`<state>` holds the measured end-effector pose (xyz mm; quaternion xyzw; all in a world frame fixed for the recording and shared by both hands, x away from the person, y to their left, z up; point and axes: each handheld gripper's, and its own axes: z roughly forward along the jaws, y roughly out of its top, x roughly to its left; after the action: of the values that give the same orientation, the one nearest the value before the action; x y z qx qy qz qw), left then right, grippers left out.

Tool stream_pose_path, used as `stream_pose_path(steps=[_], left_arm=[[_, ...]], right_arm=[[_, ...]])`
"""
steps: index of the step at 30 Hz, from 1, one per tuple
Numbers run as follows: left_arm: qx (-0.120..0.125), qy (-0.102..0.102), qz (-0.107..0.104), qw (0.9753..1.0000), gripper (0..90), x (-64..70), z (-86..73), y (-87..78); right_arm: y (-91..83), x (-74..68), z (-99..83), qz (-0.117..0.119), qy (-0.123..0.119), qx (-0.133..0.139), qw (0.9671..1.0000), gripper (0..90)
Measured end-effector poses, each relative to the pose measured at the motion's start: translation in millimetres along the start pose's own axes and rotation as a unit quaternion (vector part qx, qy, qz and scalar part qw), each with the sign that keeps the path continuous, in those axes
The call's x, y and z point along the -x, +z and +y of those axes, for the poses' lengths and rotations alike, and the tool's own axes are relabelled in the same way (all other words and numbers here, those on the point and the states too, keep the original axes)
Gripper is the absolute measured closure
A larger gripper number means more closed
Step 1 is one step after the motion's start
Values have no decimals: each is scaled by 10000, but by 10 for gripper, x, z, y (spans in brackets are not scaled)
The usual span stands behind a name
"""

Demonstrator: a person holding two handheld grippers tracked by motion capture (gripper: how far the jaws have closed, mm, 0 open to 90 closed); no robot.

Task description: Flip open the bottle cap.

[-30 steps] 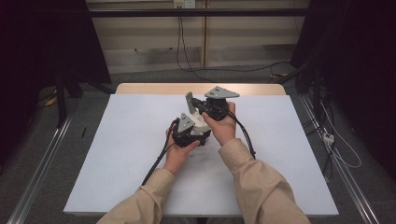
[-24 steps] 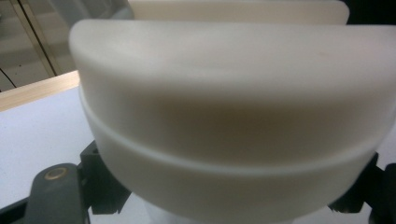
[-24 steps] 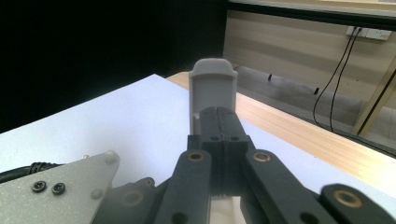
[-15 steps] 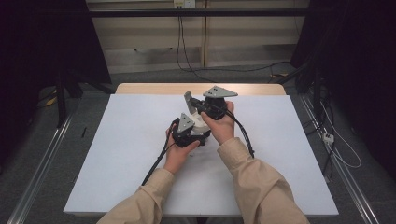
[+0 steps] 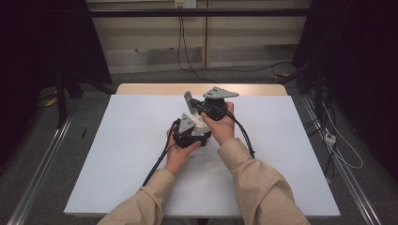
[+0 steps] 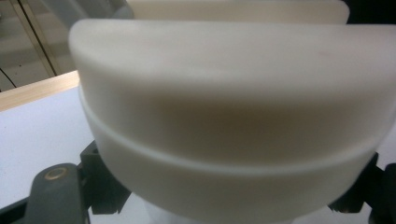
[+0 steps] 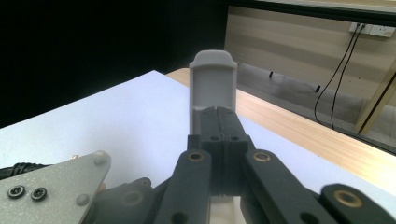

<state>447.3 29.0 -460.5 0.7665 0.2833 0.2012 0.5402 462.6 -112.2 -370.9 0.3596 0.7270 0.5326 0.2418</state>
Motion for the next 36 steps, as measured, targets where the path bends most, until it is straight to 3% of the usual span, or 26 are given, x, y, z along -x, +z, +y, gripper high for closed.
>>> stream_pose_path(steps=[36], left_arm=[[-9,0,-1,10000,188,-1,0,0]], right_arm=[[57,4,-17,-12,-44,-47,10000,900]])
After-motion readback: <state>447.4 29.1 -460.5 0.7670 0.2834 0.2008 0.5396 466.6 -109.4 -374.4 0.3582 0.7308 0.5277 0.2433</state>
